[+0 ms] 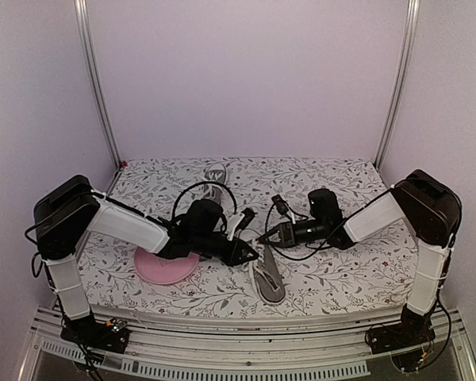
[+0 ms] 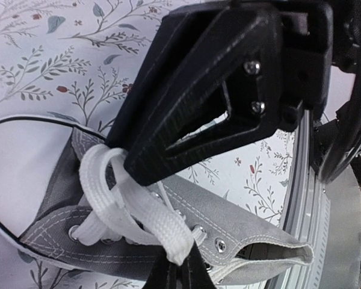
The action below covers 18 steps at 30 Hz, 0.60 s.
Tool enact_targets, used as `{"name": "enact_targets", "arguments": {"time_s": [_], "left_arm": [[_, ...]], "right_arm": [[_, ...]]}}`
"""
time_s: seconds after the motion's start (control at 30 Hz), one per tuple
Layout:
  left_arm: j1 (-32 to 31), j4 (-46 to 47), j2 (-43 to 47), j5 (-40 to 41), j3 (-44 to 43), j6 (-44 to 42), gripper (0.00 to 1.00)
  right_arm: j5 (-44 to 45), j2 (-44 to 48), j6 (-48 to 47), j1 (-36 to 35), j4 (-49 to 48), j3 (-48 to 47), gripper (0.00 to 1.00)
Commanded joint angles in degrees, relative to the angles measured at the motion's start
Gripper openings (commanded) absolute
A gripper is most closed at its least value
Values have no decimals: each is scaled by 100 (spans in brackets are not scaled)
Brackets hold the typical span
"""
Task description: Tie the shoes
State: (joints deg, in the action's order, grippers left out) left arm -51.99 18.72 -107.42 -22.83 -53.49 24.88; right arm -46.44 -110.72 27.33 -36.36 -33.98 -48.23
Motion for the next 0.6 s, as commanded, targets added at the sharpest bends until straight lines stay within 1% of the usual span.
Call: {"name": "enact_targets", "arguments": {"time_s": [0.0, 0.13, 0.17, 0.2, 0.3, 0.4, 0.5, 0.57], "left_arm": [[70, 498, -122, -325, 247, 100, 0], [138, 693, -118, -435, 358, 184, 0], [151, 721, -121, -452, 377, 214, 0], [172, 754, -117, -485, 394, 237, 0], [198, 853, -89, -520, 467, 324, 0], [246, 888, -99, -550, 489, 391, 0], [272, 929, -113, -630, 489, 392, 0], [276, 936, -122, -651, 483, 394, 0]], "right_arm": [[-162, -222, 33, -23, -152, -300, 14], [-102, -281, 62, -16, -149, -335, 13], [-42, -226, 62, -13, -153, -291, 14], [12, -144, 62, 7, -153, -242, 17], [184, 175, 103, 133, -190, 58, 32], [310, 482, 90, 281, -182, 394, 42], [360, 638, 78, 304, -186, 680, 49], [353, 681, 133, 305, -243, 858, 50]]}}
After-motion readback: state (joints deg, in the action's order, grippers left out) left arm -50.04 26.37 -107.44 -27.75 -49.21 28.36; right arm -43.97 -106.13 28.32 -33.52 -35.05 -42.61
